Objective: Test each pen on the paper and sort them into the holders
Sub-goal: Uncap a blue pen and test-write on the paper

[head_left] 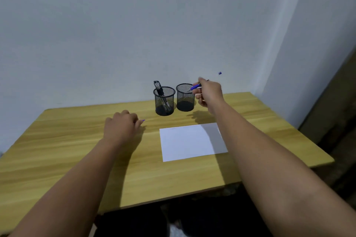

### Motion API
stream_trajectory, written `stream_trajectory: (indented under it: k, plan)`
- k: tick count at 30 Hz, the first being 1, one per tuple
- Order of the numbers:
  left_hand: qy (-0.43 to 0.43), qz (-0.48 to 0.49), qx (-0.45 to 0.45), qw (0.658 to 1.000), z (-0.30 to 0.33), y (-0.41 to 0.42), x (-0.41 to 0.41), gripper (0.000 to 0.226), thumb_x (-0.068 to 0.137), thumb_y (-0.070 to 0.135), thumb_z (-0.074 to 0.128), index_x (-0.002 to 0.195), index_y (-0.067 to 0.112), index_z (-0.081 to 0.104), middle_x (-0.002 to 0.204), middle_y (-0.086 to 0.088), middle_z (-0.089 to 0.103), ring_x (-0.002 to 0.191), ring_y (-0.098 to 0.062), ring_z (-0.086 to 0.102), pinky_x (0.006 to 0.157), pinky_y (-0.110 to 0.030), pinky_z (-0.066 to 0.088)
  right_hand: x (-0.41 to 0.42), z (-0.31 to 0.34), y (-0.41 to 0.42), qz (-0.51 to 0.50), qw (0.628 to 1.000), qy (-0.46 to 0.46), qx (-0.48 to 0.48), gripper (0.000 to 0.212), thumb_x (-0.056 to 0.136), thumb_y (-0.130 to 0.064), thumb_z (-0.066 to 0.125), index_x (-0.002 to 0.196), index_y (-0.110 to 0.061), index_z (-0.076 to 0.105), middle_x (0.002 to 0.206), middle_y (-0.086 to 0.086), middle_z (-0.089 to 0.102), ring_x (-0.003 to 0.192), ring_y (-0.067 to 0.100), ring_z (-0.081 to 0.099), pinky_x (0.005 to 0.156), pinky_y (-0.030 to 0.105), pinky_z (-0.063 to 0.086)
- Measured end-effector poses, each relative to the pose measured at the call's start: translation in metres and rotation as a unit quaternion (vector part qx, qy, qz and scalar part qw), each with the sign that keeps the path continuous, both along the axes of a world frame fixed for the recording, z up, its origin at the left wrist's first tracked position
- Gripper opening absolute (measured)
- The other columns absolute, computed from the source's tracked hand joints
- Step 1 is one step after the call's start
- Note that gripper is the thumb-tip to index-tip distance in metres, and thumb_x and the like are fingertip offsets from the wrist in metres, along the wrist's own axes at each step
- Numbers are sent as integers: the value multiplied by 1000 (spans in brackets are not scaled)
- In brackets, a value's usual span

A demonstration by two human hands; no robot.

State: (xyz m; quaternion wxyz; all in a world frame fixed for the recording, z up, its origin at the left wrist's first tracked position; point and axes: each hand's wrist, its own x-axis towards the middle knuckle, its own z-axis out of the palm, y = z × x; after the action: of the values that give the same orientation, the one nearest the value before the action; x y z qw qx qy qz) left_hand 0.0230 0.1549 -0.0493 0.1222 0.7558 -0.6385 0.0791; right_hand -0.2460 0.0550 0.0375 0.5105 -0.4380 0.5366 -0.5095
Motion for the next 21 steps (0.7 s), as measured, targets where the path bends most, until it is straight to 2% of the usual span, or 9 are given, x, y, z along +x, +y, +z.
stream_trajectory:
  k: [3,5,7,9,11,13,15,18,21]
  plan:
    - [-75,-6,-27,997,-19,-7,-7,36,96,54,44,99,30,72,105,1,60,102,-25,55,86,-43,43,-13,-26,-3,-10,999,33,-41,32,102,-27,68,75,-11,67,63,5,66,42,11,50,40,16,37]
    - [-81,5,-8,997,-27,-13,-6,38,97,55,45,106,32,73,112,0,61,109,-26,54,89,-44,43,-25,-43,-8,-33,997,36,-60,32,102,-24,69,73,-12,63,60,5,63,37,10,50,39,17,36]
    - [-59,16,-5,998,-33,-17,-7,37,96,54,50,112,29,72,117,-3,61,111,-30,53,89,-46,43,-37,-56,-13,-52,997,35,-51,30,102,-21,65,73,-13,62,62,6,66,38,12,51,41,19,37]
    - [-30,2,-46,998,-38,-19,-12,38,93,50,55,115,24,71,118,-7,64,110,-35,54,87,-47,44,-47,-66,-13,-36,998,47,-35,24,101,-15,61,79,-10,65,70,11,70,43,17,51,41,18,37]
    - [-15,-49,-100,994,-41,-19,-19,42,91,47,53,117,19,71,117,-8,66,108,-36,56,83,-46,47,-50,-74,-7,-5,997,70,-36,19,102,-14,63,86,-4,66,72,13,70,42,15,54,39,16,40]
    - [25,-122,-128,984,-39,-19,-30,47,92,49,50,120,17,70,118,-5,66,109,-32,58,81,-42,50,-50,-83,-3,-2,995,80,-65,25,103,-16,69,85,1,63,66,13,61,39,7,54,41,15,42]
    - [73,-170,-99,978,-37,-19,-44,53,92,55,47,129,21,65,129,0,63,119,-24,56,81,-38,53,-49,-93,-6,-1,994,58,-94,31,103,-17,71,81,2,61,63,13,51,41,8,53,46,18,44]
    - [101,-187,-42,976,-39,-17,-56,69,89,68,42,142,26,55,150,5,50,137,-17,46,97,-39,49,-49,-111,-11,34,996,12,-87,41,102,-16,72,69,-3,50,58,11,46,46,18,53,53,31,42]
    - [95,-180,-12,979,-43,-14,-56,74,88,72,46,146,27,51,157,9,42,144,-12,39,102,-35,43,-52,-120,-8,44,997,13,-65,46,99,-18,77,71,5,49,61,15,42,47,19,49,50,25,44]
